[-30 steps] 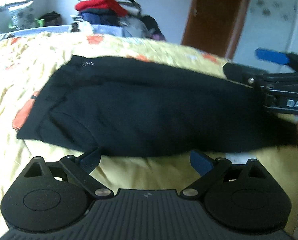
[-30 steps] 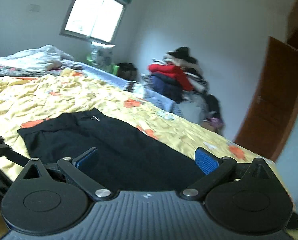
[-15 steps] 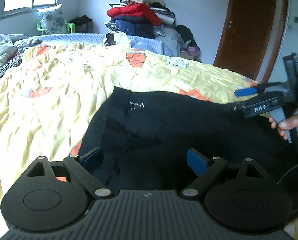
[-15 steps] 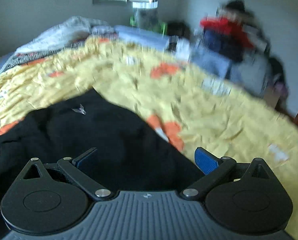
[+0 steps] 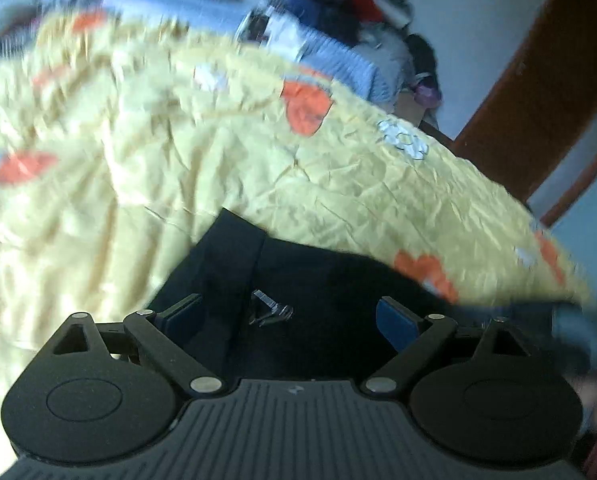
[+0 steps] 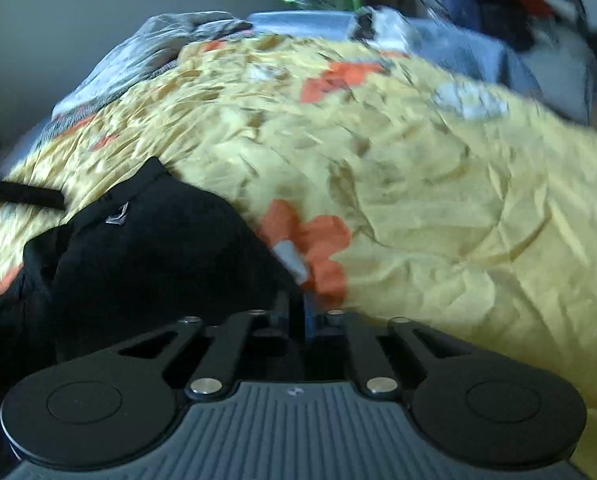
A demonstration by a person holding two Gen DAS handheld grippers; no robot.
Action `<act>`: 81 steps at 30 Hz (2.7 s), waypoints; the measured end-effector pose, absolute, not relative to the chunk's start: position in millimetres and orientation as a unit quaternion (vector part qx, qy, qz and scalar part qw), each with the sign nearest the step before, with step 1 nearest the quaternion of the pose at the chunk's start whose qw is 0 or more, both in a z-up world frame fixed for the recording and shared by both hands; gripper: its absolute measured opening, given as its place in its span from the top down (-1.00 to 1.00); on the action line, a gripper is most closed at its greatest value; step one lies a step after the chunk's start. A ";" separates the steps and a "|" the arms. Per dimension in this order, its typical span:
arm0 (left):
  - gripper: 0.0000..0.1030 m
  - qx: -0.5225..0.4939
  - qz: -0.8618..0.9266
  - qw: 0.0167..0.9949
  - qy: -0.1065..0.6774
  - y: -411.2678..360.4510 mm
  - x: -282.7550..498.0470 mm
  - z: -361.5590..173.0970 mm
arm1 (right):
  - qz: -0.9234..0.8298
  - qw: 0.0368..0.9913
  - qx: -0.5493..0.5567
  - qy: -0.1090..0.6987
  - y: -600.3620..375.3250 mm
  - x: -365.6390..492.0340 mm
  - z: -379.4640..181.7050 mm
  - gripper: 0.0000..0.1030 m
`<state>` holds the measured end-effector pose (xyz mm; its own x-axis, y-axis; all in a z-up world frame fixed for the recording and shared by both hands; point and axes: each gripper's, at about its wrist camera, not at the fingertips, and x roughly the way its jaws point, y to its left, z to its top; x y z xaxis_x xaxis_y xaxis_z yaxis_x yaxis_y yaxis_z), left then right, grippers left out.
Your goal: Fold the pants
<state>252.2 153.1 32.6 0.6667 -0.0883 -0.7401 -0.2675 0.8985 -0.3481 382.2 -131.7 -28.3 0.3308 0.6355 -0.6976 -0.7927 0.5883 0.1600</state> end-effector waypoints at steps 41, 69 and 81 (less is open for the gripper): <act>0.91 -0.302 0.014 0.849 0.433 181.5 53.3 -13.7 | 0.503 0.803 -0.125 0.294 -154.8 71.5 -13.0 0.89; -0.17 0.036 -0.114 0.940 0.320 -4.8 45.9 51.2 | -0.017 0.908 0.356 0.222 -479.1 28.3 -26.5 -0.28; -0.32 0.243 -0.295 0.885 0.266 -160.8 41.9 -10.4 | -0.017 0.831 0.505 0.234 -533.2 51.4 -66.5 -0.36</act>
